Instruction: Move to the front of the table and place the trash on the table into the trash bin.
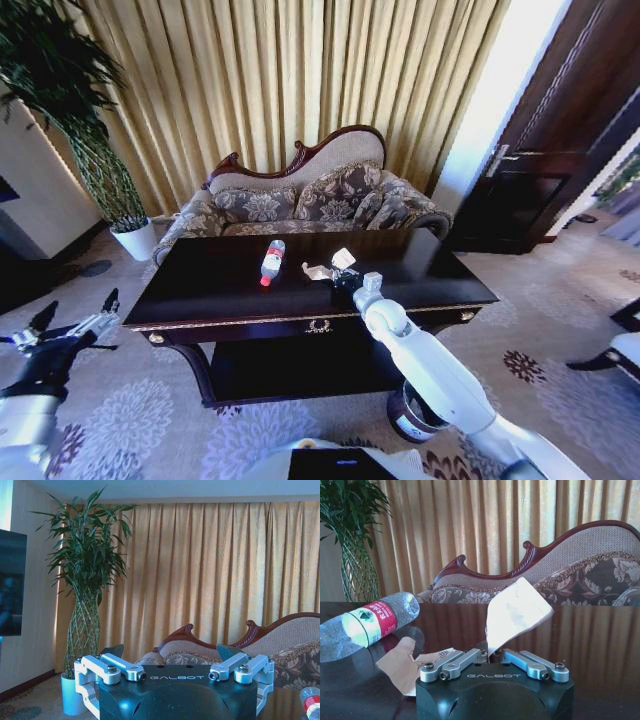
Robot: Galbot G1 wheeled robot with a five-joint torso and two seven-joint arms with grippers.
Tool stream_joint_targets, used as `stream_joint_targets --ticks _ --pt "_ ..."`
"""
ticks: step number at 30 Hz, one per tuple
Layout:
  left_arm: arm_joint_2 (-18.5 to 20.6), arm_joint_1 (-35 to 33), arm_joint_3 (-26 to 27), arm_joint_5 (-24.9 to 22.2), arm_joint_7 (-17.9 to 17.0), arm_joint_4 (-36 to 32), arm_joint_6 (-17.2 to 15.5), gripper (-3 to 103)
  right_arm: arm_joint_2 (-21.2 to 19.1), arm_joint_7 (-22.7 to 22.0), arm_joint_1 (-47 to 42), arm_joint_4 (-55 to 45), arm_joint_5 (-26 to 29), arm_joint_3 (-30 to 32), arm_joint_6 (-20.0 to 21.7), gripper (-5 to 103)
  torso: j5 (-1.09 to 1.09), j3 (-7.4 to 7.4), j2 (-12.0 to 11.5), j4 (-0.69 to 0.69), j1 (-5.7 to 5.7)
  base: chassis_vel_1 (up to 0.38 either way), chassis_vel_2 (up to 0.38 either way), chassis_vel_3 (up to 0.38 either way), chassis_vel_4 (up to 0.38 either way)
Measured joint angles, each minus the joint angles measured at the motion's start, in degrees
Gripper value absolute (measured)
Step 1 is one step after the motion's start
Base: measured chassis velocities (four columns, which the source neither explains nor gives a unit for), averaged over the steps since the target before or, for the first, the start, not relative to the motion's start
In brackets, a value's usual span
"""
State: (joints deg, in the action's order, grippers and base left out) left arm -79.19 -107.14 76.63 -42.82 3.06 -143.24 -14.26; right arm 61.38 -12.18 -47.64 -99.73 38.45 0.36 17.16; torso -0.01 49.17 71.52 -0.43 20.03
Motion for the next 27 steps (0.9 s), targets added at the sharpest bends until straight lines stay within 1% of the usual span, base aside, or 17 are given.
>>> stream_joint_targets --ticks 6,10,12,14,15,18,19,21,23,25,27 --pt "0.2 0.1 0.0 -0.1 0.0 0.0 0.0 100 -0.7 -0.5 -0.8 -2.5 0.2 1.5 0.0 0 0.0 0.0 0.0 0.0 0.0 0.0 0.0 0.0 0.0" --pt "0.7 0.3 0.0 -0.6 0.0 0.0 0.0 100 -1.7 -1.7 -1.7 -5.7 0.4 3.9 -0.8 0 0.0 0.0 0.0 0.0 0.0 0.0 0.0 0.0 0.0" --pt "1.1 0.3 0.0 -0.8 -0.1 0.0 0.0 100 -2.3 -2.1 -2.8 -7.9 0.0 5.9 -1.4 0 0.01 0.0 0.0 0.0 0.0 0.0 0.0 0.0 0.0" --pt "1.7 0.3 0.1 -1.1 -0.1 0.0 0.0 100 -3.2 -2.5 -5.0 -10.8 -0.8 9.3 -1.9 0 0.0 0.0 0.0 0.0 0.0 0.0 0.0 0.0 0.0" --pt "1.7 0.3 0.1 -1.1 -0.1 0.0 0.0 100 -3.2 -2.5 -5.0 -10.8 -0.8 9.3 -1.9 0 0.0 0.0 0.0 0.0 0.0 0.0 0.0 0.0 0.0" --pt "2.6 0.4 0.1 -1.4 -0.1 0.0 0.0 100 -4.3 -2.8 -9.6 -15.4 -1.1 14.6 -2.1 0 0.0 0.0 0.0 -0.01 0.0 0.0 0.0 0.0 0.0" --pt "2.9 0.5 0.1 -1.5 -0.1 0.0 0.1 100 -4.5 -2.9 -11.5 -16.7 -1.1 16.2 -2.2 0 0.0 0.0 0.0 0.01 0.0 0.0 0.0 0.0 0.0" --pt "3.0 0.6 0.0 -1.5 -0.2 0.0 0.1 100 -4.6 -2.9 -12.9 -17.5 -1.1 17.2 -2.3 0 0.01 0.0 0.0 -0.01 0.0 0.0 0.0 0.0 0.0" --pt "3.4 1.0 -0.1 -1.7 -0.2 0.0 0.1 100 -4.7 -3.9 -18.2 -20.7 -1.3 21.0 -3.0 0 0.01 0.0 0.0 -0.01 -0.01 0.0 0.0 0.0 0.0" --pt "3.5 1.1 -0.2 -1.7 -0.2 0.0 0.1 100 -4.7 -4.2 -19.1 -21.2 -1.3 21.6 -3.1 0 0.01 -0.01 0.0 -0.01 -0.01 0.0 0.0 0.0 0.0" --pt "4.1 1.4 -0.2 -2.1 -0.1 0.0 0.0 100 -4.3 -6.3 -23.1 -24.0 -2.0 24.5 -3.6 0 0.0 -0.01 0.0 -0.01 -0.01 0.0 0.0 0.0 0.0"
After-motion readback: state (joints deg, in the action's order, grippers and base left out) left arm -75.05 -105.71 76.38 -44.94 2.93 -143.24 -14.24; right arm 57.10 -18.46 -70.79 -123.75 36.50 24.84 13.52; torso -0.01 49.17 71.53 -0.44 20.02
